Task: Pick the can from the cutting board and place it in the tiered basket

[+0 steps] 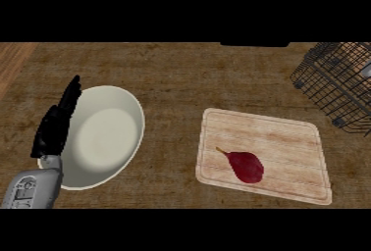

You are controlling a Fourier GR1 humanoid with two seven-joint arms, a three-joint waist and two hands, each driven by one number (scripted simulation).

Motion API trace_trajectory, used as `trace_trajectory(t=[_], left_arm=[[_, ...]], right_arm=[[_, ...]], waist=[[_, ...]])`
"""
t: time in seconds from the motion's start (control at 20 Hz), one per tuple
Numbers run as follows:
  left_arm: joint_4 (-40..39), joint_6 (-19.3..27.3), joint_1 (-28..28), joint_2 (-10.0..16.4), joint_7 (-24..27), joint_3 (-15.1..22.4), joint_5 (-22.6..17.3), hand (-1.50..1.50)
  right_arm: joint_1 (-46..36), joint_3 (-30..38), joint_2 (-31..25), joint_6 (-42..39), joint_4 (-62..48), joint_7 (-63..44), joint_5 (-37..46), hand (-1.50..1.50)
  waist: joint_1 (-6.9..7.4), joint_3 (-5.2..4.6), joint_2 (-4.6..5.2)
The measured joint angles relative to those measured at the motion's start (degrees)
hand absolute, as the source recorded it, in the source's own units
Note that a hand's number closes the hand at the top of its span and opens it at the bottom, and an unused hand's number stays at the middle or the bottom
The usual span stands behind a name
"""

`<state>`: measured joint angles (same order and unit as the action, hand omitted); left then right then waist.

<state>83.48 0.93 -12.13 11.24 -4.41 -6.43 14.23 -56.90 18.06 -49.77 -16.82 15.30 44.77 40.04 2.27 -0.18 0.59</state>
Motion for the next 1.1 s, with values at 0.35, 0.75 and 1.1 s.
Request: trace_trajectory(t=[0.35,0.75,1.1], left_arm=[[-0.29,-0.51,0.09,0.24,0.73,-0.35,-0.45,0.00],[0.31,-0.63,0.43,0.14,1.05,-0.32,-0.61,0.00],[0.45,-0.41,0.51,-0.10,1.07,-0.50,-0.77,0.00]], right_arm=[[-2.83,5.04,-5.04,-2.54,-3.91,-1.78,-4.24,-1.50],[-2.09,7.18,-13.96,-10.72,-8.38,-7.51,-5.97,-1.50],[1.78,9.07,-18.23,-13.41,-9.91,-7.26,-8.05,-1.50]], waist=[[0.40,0.31,0.51],[0.80,0.52,0.95],[0.39,0.90,1.29]])
